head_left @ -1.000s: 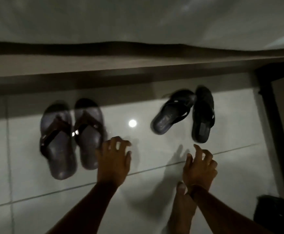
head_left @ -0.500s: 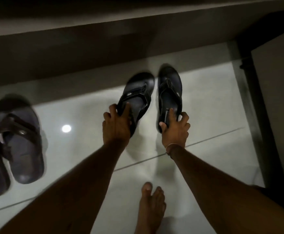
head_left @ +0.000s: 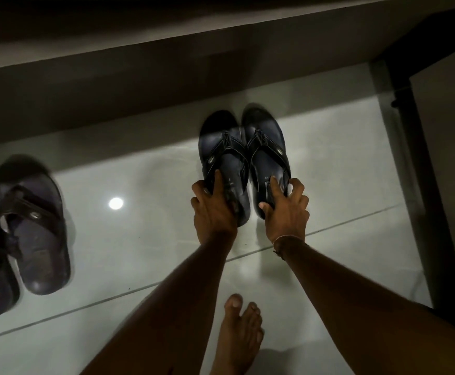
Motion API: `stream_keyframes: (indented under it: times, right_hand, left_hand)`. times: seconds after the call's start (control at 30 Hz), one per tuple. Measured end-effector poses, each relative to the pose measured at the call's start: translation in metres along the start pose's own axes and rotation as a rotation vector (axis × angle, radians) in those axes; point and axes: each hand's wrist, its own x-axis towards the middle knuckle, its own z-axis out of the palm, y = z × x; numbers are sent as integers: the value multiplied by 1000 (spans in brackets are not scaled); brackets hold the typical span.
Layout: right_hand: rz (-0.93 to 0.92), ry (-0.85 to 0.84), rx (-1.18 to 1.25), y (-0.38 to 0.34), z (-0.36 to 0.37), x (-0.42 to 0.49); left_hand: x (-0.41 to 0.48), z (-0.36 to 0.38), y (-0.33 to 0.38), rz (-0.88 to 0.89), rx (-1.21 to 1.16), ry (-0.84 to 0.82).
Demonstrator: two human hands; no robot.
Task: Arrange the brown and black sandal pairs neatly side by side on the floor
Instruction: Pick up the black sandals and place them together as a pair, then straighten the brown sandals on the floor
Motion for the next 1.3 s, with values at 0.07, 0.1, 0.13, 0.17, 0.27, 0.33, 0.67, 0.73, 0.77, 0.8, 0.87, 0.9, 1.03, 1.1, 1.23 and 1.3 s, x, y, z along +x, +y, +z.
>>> stream_keyframes:
  times: [0.07,0.1,0.13,0.17,0.27,0.33,0.67,0.73,0.77,0.8,0.87,0.9,1.03,1.1,1.23,1.3]
  right_hand:
    - [-13,10,-34,0,-1,-2]
    - [-12,28,-49,0,-2,-5]
    - [7,64,-48,1,-4,-8]
    - [38,114,-31,0,-4,-15]
    - [22,229,1,-17,0,-53]
    - [-95,207,-44,-39,9,-87]
    - [-410,-180,266,-249,107,-219]
    - [-401,-186,291,-287,129,-234]
    - [-396,-193,294,-302,140,-239]
    - [-388,-197,292,-312,147,-242]
    - [-354,-174,267,-326,163,-244]
    - [-324,-157,253,-330,168,-242]
    - [-321,-151,131,-332,182,-235]
    - [-339,-142,103,-333,186,-236]
    - [-340,-164,91,-337,190,-250]
    - [-338,-183,86,-337,191,-257]
  left_hand:
    - [-1,1,-2,21,36,33]
    - [-3,0,-5,33,35,65]
    - [-7,-2,-9,34,1,99]
    - [-12,-7,-15,27,-56,123]
    - [-46,-30,-57,170,-27,163]
    - [-76,-52,-99,248,51,119]
    - [-139,-218,-368,-212,141,284]
    - [-132,-240,-407,-228,152,295]
    - [-127,-249,-422,-223,145,302]
    - [-118,-255,-433,-216,133,306]
    - [-103,-264,-452,-205,83,278]
    - [-95,-267,-457,-185,59,246]
    - [-73,-271,-464,-33,74,144]
    - [-66,-272,-466,-15,92,127]
    - [-67,-274,-469,-27,70,83]
    - [-71,-274,-469,-42,56,66]
